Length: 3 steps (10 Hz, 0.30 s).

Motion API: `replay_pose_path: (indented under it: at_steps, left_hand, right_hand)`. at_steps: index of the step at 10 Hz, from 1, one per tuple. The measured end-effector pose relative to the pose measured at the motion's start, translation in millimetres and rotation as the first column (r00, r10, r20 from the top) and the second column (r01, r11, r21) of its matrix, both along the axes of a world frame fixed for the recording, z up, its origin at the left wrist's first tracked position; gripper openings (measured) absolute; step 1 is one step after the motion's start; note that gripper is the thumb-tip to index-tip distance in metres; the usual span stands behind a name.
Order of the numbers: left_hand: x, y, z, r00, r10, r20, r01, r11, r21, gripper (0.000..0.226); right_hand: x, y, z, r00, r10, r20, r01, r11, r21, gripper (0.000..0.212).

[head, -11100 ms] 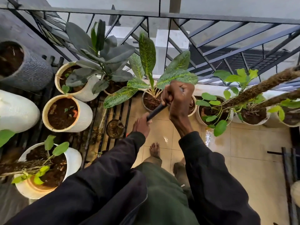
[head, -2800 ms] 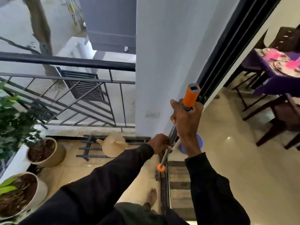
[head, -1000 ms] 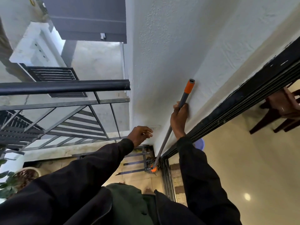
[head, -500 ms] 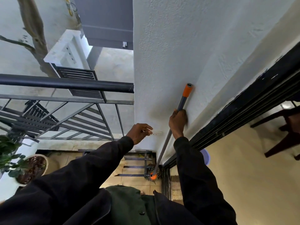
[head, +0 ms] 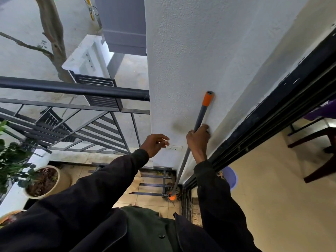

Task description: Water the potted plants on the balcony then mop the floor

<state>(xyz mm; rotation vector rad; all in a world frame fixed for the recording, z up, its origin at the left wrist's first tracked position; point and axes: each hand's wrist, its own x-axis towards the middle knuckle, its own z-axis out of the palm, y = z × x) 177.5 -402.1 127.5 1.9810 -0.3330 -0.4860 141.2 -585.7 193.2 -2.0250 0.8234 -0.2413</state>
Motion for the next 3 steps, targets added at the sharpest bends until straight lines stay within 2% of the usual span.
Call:
replay_pose_path:
  at_steps: [1, 2, 3]
  left_hand:
    - [4, 5, 3, 1.0, 0.027, 0.005, -0.027, 1.0, 0.002, 0.02]
    - [4, 14, 8, 0.998, 0.059, 0.023, -0.059, 0.998, 0.003, 0.02]
    - [7, 21, 16, 0.995, 0.086, 0.052, -0.087, 0.996, 0.015, 0.021]
  right_hand:
    - [-8, 1, 7, 0.995, 0.08, -0.058, -0.083, 0.996, -0.043, 0.038]
    - [-19, 10, 25, 0.991, 0.122, -0.049, -0.126, 0.988, -0.094, 0.041]
    - [-22, 26, 43, 0.981, 0.188, -0.057, -0.193, 0.975, -0.107, 0.03]
